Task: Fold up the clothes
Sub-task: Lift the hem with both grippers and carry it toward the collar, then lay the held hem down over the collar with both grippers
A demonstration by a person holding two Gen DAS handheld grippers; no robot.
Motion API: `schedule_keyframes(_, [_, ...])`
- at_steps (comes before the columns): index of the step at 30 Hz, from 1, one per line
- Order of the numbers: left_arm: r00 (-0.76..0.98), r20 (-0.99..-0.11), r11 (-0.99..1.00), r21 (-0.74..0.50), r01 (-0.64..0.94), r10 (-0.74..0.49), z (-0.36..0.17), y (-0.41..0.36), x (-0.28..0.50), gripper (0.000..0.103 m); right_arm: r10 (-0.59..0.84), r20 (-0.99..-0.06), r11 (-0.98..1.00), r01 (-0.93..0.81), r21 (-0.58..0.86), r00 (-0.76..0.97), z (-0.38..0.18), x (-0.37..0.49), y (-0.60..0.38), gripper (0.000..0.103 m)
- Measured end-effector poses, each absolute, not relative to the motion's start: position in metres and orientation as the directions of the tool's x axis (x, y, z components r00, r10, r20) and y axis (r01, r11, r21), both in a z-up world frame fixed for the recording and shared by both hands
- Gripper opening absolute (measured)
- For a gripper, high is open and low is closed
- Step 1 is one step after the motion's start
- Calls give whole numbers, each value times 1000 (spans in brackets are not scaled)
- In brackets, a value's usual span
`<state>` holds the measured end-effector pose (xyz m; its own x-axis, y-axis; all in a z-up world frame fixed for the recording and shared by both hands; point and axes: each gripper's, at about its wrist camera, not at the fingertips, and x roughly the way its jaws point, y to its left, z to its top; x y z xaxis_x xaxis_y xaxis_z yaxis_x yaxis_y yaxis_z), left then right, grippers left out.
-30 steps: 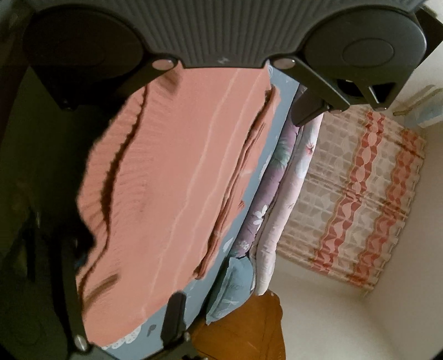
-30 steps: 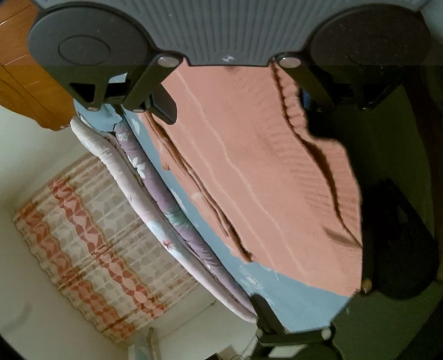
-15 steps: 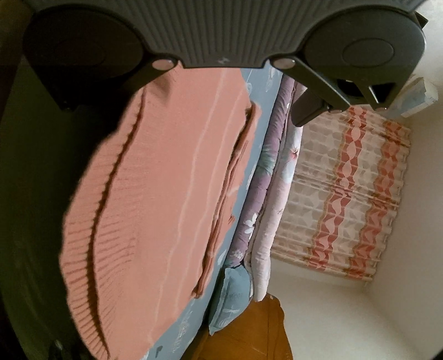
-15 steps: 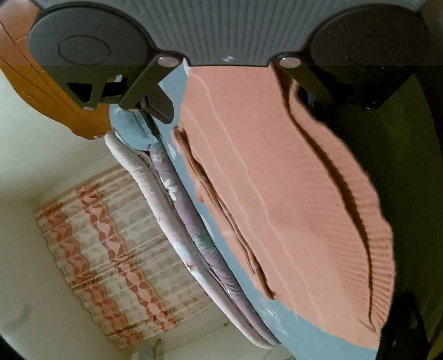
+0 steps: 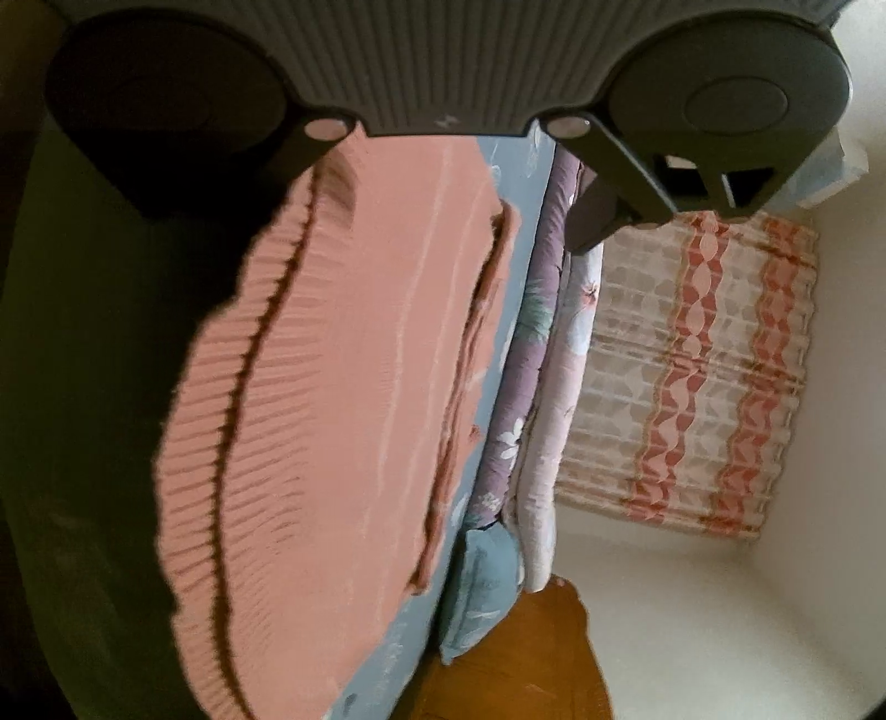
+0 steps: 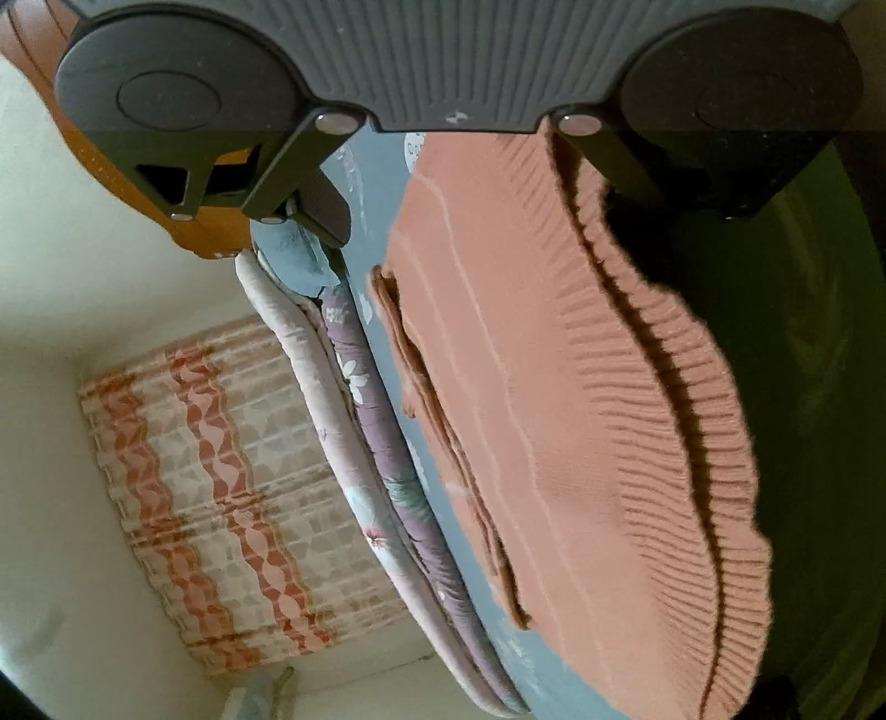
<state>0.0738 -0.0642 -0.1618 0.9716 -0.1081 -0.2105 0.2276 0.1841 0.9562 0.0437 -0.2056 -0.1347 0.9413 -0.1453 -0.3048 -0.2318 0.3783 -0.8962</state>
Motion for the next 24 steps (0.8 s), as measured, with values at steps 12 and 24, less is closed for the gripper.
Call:
schedule_keyframes(12, [961,-262,190,943,273,-84,-189,-75,65,2,-163,-338,317,-276,-907,927,-164,34,-187,13])
schedule_keyframes(24, [946,-311,197,925,324,-92,-173,-70,67,5,-136,-367,338,-305,-890,920,-151,37,-192,11])
